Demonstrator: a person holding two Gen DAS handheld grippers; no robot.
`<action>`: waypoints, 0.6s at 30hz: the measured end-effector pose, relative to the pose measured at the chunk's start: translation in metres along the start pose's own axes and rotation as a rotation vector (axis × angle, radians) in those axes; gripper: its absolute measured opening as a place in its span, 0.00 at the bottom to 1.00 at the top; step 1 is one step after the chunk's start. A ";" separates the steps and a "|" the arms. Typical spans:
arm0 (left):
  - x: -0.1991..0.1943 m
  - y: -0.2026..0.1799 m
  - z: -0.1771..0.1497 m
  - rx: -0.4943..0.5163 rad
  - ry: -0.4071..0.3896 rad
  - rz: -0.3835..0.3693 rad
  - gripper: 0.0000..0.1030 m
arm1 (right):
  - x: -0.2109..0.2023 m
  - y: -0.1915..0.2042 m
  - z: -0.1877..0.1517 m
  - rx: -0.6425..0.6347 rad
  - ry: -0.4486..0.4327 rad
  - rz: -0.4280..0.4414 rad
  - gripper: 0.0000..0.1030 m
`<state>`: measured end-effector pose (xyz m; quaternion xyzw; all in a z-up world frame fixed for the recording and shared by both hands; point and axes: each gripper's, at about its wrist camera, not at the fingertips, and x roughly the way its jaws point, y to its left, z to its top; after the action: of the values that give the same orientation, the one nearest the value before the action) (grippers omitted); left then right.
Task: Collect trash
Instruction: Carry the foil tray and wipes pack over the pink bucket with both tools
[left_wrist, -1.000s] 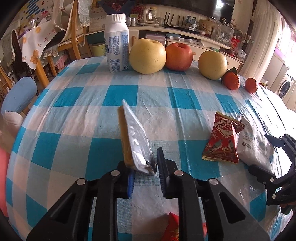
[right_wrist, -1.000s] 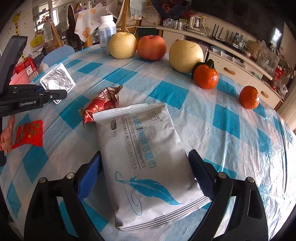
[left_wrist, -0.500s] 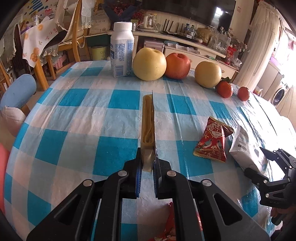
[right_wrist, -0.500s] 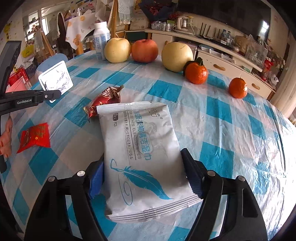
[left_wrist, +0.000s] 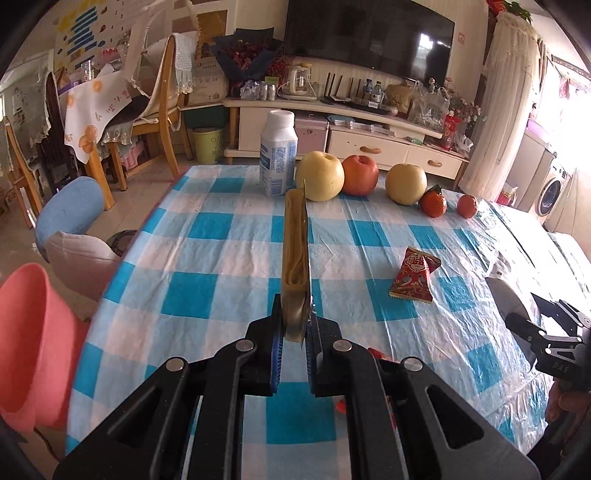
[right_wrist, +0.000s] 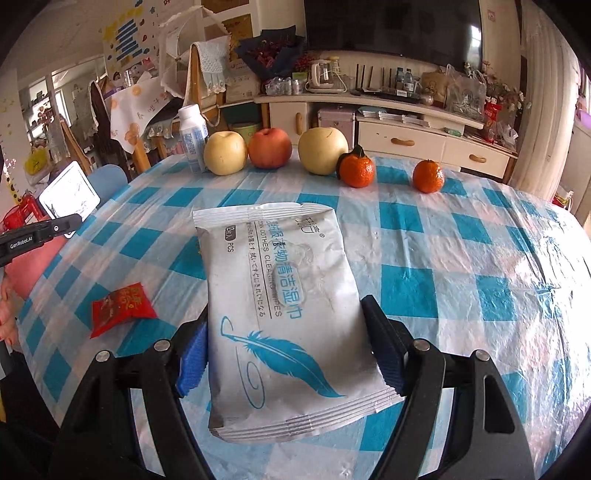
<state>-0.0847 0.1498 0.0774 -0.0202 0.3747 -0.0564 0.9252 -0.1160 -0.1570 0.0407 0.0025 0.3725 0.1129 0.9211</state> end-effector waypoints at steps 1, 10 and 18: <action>-0.008 0.004 -0.001 0.002 -0.009 0.003 0.11 | -0.004 0.003 0.000 0.002 -0.006 0.001 0.73; -0.068 0.056 -0.013 -0.016 -0.077 0.043 0.11 | -0.017 0.045 -0.001 -0.013 -0.002 0.038 0.73; -0.111 0.111 -0.029 -0.059 -0.122 0.100 0.11 | -0.030 0.122 0.012 -0.113 -0.024 0.123 0.74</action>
<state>-0.1743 0.2735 0.1247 -0.0323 0.3198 0.0021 0.9469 -0.1536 -0.0432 0.0812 -0.0252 0.3535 0.1898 0.9156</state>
